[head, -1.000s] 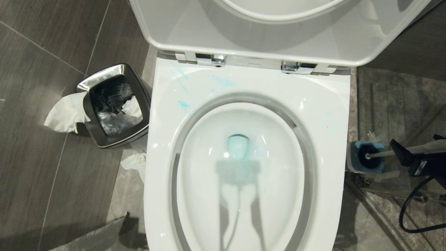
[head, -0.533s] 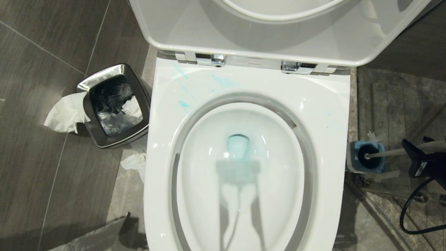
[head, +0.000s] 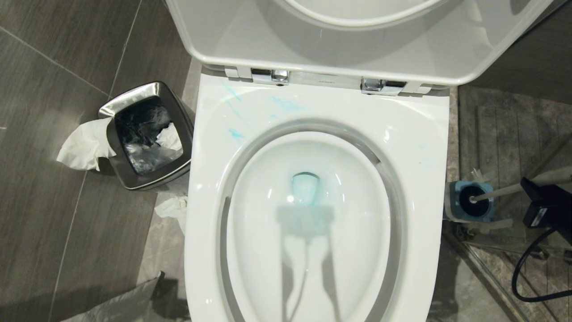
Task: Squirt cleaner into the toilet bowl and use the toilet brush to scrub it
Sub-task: Scrub the toilet bowl
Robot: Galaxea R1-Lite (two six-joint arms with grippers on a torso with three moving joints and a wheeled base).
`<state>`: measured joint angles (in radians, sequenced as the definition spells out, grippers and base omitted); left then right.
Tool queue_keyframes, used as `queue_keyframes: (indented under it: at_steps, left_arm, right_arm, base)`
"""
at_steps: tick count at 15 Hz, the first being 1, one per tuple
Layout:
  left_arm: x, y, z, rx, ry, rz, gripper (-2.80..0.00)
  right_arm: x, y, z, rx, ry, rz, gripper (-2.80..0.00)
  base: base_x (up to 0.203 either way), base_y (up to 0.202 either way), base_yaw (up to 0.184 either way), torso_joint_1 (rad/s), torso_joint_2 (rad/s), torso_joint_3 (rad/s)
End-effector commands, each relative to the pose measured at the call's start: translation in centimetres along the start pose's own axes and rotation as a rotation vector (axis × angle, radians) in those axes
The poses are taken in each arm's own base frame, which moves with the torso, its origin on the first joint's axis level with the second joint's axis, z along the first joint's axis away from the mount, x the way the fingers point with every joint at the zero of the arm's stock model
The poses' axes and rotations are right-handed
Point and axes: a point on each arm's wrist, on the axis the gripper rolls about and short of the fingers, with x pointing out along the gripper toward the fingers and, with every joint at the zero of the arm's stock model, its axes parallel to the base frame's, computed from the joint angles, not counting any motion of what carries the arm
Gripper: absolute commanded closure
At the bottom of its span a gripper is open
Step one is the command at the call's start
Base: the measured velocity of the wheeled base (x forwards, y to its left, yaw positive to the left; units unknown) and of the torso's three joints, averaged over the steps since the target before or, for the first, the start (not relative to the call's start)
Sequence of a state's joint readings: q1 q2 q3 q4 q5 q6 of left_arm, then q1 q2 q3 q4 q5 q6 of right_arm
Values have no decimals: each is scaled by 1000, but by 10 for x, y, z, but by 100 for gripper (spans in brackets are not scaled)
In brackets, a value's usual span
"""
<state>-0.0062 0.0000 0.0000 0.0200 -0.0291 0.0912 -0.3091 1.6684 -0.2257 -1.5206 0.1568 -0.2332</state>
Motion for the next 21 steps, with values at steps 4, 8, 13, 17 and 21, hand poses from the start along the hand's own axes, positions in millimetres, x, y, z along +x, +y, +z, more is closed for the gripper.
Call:
queue_keyframes:
  at_steps: [4, 8, 13, 17, 21]
  left_arm:
    - [0, 0, 0, 1, 0, 0, 0]
    - [0, 0, 0, 1, 0, 0, 0]
    - [0, 0, 0, 1, 0, 0, 0]
    - [0, 0, 0, 1, 0, 0, 0]
    - [0, 0, 0, 1, 0, 0, 0]
  right_arm:
    - [-21, -2, 23, 29, -95, -22, 0]
    - [-27, -8, 49, 37, -201, -49, 0]
    - [-60, -8, 77, 74, -180, -18, 0]
    - [-80, -13, 112, 135, -107, 5, 0]
    - [-83, -17, 133, 138, -131, 11, 0]
  base:
    - [0, 0, 0, 0, 0, 0]
    - [0, 0, 0, 0, 0, 0]
    - [0, 0, 0, 0, 0, 0]
    - [0, 0, 0, 0, 0, 0]
    - [0, 0, 0, 0, 0, 0]
